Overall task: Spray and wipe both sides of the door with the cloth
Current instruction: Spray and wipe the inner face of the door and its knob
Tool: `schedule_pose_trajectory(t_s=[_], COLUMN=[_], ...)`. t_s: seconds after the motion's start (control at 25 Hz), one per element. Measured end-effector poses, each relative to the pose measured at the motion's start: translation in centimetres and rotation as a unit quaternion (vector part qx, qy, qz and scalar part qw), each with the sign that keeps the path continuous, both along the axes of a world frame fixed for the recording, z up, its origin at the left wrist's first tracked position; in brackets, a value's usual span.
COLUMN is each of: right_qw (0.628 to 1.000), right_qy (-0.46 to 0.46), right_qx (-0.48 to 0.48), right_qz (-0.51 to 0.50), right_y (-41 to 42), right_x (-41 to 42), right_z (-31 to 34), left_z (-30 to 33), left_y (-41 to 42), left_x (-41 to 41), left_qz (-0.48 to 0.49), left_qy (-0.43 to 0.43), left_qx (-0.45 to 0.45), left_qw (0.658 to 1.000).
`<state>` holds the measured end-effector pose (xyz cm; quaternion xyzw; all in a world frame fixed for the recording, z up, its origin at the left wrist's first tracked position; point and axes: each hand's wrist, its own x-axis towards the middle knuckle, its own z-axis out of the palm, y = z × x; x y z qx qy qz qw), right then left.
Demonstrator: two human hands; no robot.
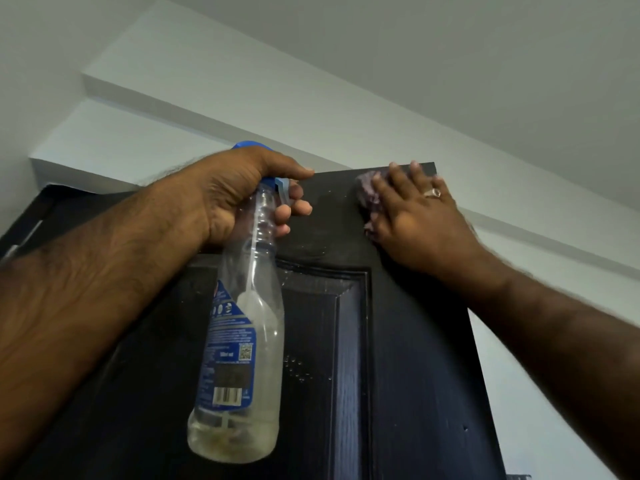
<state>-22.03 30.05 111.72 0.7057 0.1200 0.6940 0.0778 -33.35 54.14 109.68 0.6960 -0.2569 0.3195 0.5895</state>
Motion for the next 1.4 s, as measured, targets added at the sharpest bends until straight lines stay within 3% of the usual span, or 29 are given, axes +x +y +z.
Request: schedule_pose_trajectory(t_s=[0.08,0.2,0.28,0.44,0.52,0.68,0.72,0.88,1.4], right_qw=[0.999,0.987,0.976,0.999,0.996,0.989,0.987,0.996,0.993], right_qy=[0.006,-0.02,-0.006,-0.003,0.021,-0.026,-0.028,-0.003,-0.032], right_qx=[0.042,-0.154,-0.214,0.004,0.062,-0.13,-0.14,0.001,0.033], right_qz=[-0.008,0.026,0.032,0.051,0.052,0.067,0.068,0.092,0.11], right_y=[1.4,2.5,0.5,-1.1,0.9,2.2,1.6,1.9,4.4], right_x=[0.6,2.6,3.7,5.0,5.7,8.8,9.5,10.6,14.0], right_z=[1.3,-3.1,-5.5,0.4,2.7,-1.4,-2.2,-1.3,-2.0], left_z=[0.2,0.3,0.2,0.0,0.2,0.3,0.2,-0.2,-0.3], left_y=[-0.2,0.1,0.6,0.7,0.8,1.2,1.4,1.8,3.6], left_x=[0.2,0.5,0.7,1.7,2.1,3.0,3.3,5.6,11.1], left_qz=[0.003,0.002,-0.006,0.005,0.01,0.015,0.016,0.016,-0.009], left_qy=[0.001,0.004,0.005,0.012,0.008,0.009,0.009,0.016,0.003], left_qx=[0.003,0.003,0.001,0.01,0.007,0.011,0.011,0.014,0.027], left_qw=[1.0,1.0,1.0,1.0,1.0,1.0,1.0,1.0,1.0])
